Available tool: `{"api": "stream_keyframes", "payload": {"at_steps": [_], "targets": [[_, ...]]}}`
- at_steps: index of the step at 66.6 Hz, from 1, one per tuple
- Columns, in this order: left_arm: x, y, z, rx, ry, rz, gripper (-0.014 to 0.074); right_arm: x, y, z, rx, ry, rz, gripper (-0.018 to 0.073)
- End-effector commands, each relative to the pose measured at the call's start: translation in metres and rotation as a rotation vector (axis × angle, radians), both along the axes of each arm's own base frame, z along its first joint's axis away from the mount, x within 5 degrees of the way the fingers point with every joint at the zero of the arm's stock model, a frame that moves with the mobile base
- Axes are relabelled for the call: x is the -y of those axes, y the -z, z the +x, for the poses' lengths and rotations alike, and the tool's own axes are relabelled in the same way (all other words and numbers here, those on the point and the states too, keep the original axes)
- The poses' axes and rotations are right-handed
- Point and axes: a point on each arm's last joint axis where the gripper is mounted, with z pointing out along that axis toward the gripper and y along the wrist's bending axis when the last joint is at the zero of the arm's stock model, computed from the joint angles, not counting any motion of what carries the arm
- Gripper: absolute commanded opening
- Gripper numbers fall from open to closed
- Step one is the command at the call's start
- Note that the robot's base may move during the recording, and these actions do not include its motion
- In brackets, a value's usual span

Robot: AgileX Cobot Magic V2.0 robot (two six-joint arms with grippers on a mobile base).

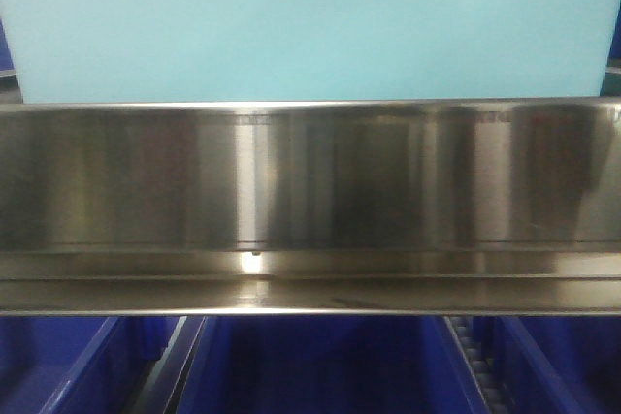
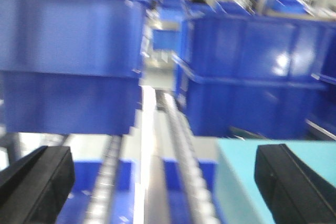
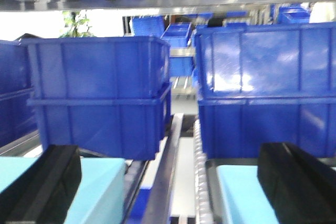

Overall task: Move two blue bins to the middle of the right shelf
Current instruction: 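Close both grippers on opposite walls of the teal bin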

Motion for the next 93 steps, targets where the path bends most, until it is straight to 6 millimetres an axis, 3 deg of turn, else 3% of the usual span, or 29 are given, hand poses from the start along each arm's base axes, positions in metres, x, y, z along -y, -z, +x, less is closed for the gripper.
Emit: {"api": "stream_keyframes", "payload": {"at_steps": [1,21,34,43,59,74,93], "targets": [[0.011,-0.018,0.016,-0.061,0.089,-0.004,0.0603,-0.005,-0.014,0.013,-0.066,-0.038,-0.014,0.0570],[0.056,-0.064,0.091,-0.379,0.262,0.074,0.0603,-0.042,-0.063,0.081,-0.427,-0.227,-0.110,0.0570],[0.073,-0.058,0.145,-0.649,0.237,0.125,0.0603,-0.072,-0.071,0.130,-0.678,-0.294,-0.193,0.0570],[0.083,-0.041,0.178,-0.802,0.201,0.149,0.0601,-0.084,-0.061,0.167,-0.876,-0.264,-0.241,0.0570],[0.097,0.002,0.221,-0.965,0.177,0.181,0.0601,-0.099,-0.034,0.212,-1.015,-0.212,-0.252,0.0570],[0.105,0.031,0.244,-1.032,0.174,0.198,0.0601,-0.112,-0.003,0.242,-1.085,-0.210,-0.234,0.0570],[0.110,0.056,0.260,-1.094,0.168,0.211,0.0592,-0.121,0.032,0.266,-1.184,-0.203,-0.259,0.0548]]}}
